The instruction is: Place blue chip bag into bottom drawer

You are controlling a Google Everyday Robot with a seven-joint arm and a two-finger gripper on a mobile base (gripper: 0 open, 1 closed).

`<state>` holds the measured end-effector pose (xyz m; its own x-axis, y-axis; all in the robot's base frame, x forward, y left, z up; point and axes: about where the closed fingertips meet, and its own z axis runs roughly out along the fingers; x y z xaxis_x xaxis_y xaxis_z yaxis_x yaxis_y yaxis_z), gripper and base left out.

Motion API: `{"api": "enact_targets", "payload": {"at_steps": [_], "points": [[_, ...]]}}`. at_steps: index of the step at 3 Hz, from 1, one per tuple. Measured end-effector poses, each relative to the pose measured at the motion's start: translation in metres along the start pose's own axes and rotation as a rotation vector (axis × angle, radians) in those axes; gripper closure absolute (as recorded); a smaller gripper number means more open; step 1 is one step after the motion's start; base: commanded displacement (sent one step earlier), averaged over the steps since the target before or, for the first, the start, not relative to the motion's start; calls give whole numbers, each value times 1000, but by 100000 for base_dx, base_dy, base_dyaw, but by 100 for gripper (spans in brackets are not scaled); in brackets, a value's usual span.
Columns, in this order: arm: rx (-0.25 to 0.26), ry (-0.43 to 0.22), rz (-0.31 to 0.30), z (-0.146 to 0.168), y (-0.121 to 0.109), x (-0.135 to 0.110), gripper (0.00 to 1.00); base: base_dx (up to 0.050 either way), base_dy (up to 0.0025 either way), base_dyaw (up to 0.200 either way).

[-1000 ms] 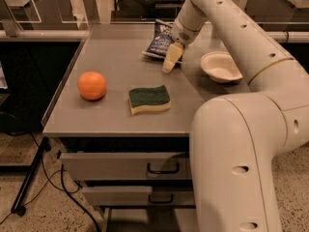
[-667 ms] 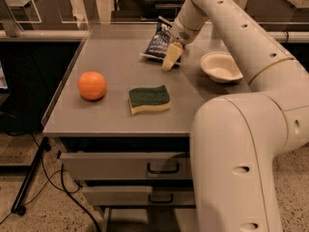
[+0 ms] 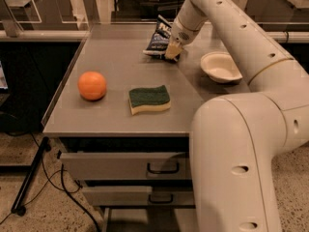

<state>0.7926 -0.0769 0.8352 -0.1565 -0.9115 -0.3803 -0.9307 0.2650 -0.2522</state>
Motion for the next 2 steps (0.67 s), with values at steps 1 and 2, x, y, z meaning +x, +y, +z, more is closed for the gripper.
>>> {"api": "enact_targets", "payload": {"at_steps": [1, 2], "points": [[0, 0, 0, 0, 0, 0, 100, 0, 0, 0], [0, 0, 0, -5, -1, -2, 100, 0, 0, 0]]}}
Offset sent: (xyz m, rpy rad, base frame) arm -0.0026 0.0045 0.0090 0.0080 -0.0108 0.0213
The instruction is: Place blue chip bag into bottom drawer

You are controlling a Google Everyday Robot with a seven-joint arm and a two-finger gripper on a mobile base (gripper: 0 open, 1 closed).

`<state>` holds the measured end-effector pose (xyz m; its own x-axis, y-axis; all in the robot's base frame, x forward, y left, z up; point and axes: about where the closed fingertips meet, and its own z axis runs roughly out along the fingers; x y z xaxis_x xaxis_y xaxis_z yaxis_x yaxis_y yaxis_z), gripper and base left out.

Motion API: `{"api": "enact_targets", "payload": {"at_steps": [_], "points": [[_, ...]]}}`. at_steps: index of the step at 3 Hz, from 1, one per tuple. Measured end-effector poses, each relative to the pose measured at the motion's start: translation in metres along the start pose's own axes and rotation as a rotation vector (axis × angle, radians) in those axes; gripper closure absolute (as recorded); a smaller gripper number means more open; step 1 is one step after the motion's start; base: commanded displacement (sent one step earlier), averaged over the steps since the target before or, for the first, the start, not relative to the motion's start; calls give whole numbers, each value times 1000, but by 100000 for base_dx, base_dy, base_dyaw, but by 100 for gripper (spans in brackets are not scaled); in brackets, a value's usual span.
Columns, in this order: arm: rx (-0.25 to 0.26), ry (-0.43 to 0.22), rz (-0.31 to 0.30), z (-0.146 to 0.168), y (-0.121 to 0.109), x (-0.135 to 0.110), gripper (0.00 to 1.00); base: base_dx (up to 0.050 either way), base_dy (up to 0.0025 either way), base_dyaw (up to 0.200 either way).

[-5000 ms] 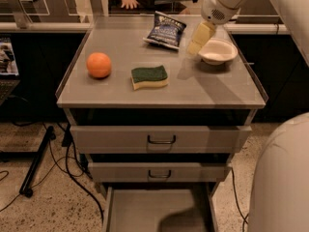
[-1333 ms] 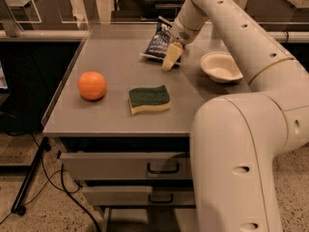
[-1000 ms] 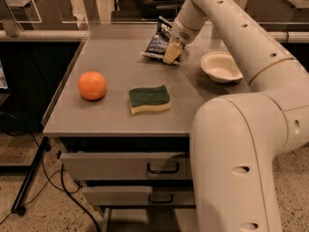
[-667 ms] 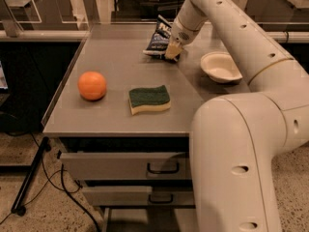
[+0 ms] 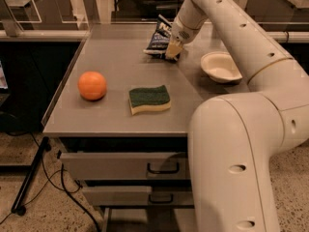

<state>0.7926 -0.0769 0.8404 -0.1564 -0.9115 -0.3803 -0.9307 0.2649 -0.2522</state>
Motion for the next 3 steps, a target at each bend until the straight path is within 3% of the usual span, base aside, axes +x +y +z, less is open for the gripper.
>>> {"api": "enact_targets", "payload": {"at_steps": [2, 3], "points": [[-18, -61, -93, -58, 29, 3, 100, 0, 0, 0], [-15, -84, -159, -100, 53, 27, 100, 0, 0, 0]]}}
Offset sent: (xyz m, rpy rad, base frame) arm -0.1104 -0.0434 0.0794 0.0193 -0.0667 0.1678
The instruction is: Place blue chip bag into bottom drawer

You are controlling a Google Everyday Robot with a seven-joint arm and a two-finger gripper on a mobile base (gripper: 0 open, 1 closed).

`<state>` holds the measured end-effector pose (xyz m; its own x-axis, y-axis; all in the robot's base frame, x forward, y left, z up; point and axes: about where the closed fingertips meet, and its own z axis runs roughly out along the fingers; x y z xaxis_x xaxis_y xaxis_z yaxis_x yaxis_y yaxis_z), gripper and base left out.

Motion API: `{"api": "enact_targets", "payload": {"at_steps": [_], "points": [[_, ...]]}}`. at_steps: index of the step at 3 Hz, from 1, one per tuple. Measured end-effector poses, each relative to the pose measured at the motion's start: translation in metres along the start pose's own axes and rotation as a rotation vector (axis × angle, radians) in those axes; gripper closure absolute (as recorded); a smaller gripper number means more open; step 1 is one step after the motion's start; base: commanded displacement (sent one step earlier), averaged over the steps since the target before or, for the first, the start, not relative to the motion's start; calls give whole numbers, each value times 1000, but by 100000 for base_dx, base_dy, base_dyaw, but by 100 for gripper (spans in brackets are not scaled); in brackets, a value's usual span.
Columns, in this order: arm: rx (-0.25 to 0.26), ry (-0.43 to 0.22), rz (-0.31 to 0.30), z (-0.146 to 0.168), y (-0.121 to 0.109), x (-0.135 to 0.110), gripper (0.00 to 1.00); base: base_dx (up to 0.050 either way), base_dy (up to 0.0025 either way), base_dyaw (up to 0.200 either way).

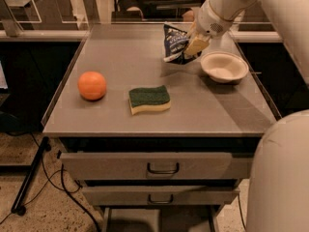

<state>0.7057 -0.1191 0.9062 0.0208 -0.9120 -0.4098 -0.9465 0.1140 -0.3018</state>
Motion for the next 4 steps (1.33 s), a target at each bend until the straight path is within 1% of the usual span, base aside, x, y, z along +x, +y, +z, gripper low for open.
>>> {"api": "enact_targets", "payload": {"at_steps": [1, 2, 3, 4], "points": [[-3, -14, -45, -27, 15, 5, 100, 0, 0, 0], [-23, -27, -101, -52, 34, 6, 100, 0, 0, 0], [-43, -70, -148, -68, 54, 3, 100, 0, 0, 0], [-53, -122, -174, -82, 78, -5, 100, 0, 0, 0]]}}
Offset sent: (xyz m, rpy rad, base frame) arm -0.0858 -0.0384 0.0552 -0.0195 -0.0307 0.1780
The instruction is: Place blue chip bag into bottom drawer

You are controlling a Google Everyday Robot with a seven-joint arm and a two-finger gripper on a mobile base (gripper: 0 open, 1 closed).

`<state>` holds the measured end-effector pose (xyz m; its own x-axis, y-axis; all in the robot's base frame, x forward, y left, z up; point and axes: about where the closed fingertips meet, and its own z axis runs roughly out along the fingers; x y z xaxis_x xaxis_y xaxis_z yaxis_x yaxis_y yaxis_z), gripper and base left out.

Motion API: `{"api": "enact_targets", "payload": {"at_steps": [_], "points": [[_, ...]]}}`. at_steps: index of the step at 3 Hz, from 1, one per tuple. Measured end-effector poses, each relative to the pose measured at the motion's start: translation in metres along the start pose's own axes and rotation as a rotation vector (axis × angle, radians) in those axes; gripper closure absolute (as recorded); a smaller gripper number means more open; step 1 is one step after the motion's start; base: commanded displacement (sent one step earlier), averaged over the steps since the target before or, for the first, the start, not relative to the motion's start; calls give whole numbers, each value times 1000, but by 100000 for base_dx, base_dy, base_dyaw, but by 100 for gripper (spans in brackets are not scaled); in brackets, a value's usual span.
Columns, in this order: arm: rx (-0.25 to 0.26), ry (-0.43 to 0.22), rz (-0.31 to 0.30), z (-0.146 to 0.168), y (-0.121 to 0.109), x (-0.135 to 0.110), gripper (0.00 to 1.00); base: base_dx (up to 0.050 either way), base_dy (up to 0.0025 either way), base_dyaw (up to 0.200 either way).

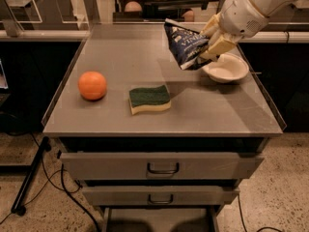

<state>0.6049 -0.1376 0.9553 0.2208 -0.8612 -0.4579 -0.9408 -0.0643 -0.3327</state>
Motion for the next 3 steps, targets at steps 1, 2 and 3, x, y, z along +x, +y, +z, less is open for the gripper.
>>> {"api": "enact_targets", "payload": {"at_steps": [1, 2, 3], "points": [[-11, -43, 6, 1, 33, -15, 100, 0, 0, 0], [-11, -43, 6, 1, 33, -15, 100, 0, 0, 0], [-4, -33, 26, -1, 41, -19, 100, 0, 0, 0]]}}
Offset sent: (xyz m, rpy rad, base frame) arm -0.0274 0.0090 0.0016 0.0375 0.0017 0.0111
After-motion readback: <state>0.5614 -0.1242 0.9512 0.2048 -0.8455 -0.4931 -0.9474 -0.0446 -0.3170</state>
